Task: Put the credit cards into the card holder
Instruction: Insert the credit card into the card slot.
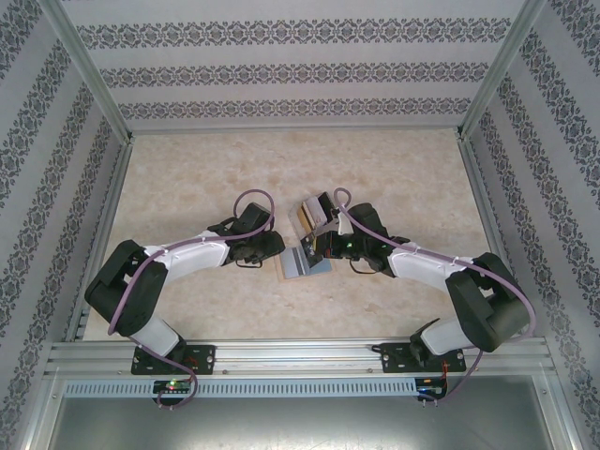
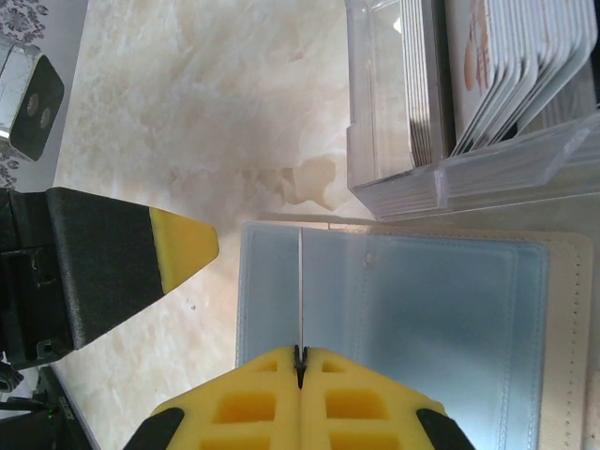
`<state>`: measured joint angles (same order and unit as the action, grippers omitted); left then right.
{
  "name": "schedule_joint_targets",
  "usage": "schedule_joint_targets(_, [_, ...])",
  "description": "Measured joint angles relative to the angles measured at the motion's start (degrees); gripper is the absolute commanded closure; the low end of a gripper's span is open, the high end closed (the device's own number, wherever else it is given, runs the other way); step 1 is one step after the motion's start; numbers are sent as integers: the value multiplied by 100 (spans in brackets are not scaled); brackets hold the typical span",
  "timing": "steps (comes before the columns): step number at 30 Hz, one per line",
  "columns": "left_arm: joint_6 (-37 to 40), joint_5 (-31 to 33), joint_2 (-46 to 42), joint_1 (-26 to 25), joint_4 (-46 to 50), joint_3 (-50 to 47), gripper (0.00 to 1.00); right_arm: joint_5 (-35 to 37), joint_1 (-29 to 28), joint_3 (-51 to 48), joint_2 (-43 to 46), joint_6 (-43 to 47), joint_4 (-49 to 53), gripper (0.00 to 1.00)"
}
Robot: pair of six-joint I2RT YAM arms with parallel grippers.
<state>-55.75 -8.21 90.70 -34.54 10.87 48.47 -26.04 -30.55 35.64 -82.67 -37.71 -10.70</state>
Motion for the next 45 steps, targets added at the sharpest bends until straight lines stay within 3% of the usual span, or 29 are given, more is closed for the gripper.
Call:
schedule_joint_targets(4, [0,46,0,0,2,-24,53,407,7,-2,179,33,337,96])
schedule_joint_targets(9, [2,52,0,0,2,-24,51,1021,234,-94,1102,170,688,99])
schedule_joint_targets(13, [2,9,0,0,0,-24,51,914,378,-118,1425,229,656,99])
schedule_joint_targets(22, [-9,-372,247,0,-229,-39,52,446,-271,-184,358,11,-81,99])
schedule_joint_targets(45, [-24,-522,452,2,-275,-79,60,13,-302,-507,-1189,-743,-1974,99])
